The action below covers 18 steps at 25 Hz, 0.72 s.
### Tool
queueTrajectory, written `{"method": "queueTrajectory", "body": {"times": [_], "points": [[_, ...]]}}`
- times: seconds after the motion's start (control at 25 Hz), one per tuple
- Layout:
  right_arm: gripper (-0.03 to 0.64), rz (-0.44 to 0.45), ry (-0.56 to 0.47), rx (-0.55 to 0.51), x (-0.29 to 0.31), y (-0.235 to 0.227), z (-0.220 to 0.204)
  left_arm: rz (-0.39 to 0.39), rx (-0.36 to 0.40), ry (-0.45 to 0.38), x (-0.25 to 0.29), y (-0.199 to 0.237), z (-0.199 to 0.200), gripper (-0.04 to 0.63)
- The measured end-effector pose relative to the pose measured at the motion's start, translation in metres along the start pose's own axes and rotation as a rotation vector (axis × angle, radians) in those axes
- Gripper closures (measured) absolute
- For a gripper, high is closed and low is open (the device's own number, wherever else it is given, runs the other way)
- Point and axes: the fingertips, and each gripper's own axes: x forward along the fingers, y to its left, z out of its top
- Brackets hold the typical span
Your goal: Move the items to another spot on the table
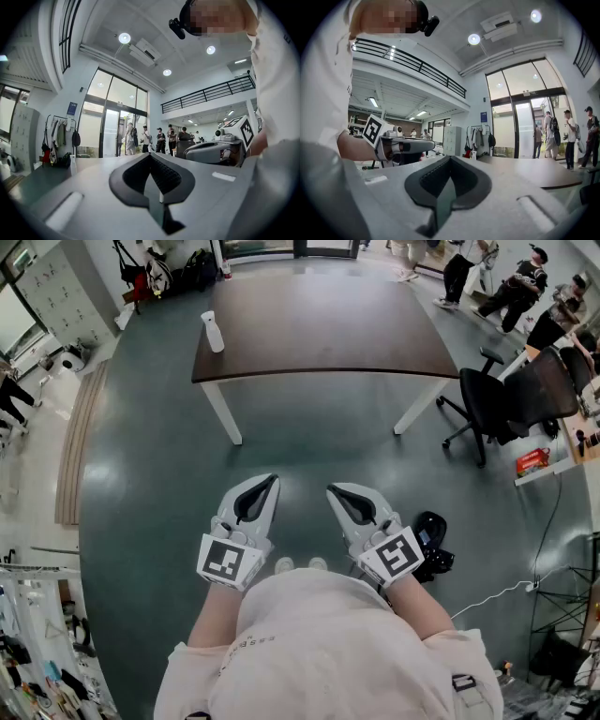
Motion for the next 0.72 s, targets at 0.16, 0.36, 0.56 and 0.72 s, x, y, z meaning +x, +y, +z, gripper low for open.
{"method": "queueTrajectory", "body": {"times": [0.16,0.36,0.56,0.72], "points": [[0.629,-0.008,0.006,-0.023,0.003,0.008,-0.001,-0.01,-0.004,-0.013,-0.003,0.003,0.003,0.578],[0.629,-0.016,0.003,-0.024,0.005,0.011,0.0,0.006,-0.003,-0.012,-0.011,0.007,0.002,0.578],[0.629,-0.037,0.002,-0.002,0.004,0.012,-0.002,0.029,-0.014,-0.005,-0.018,0.011,-0.001,0.578],[0.629,-0.042,-0.021,0.021,0.0,0.01,-0.002,0.04,-0.017,-0.004,-0.019,0.011,-0.003,0.578]]}}
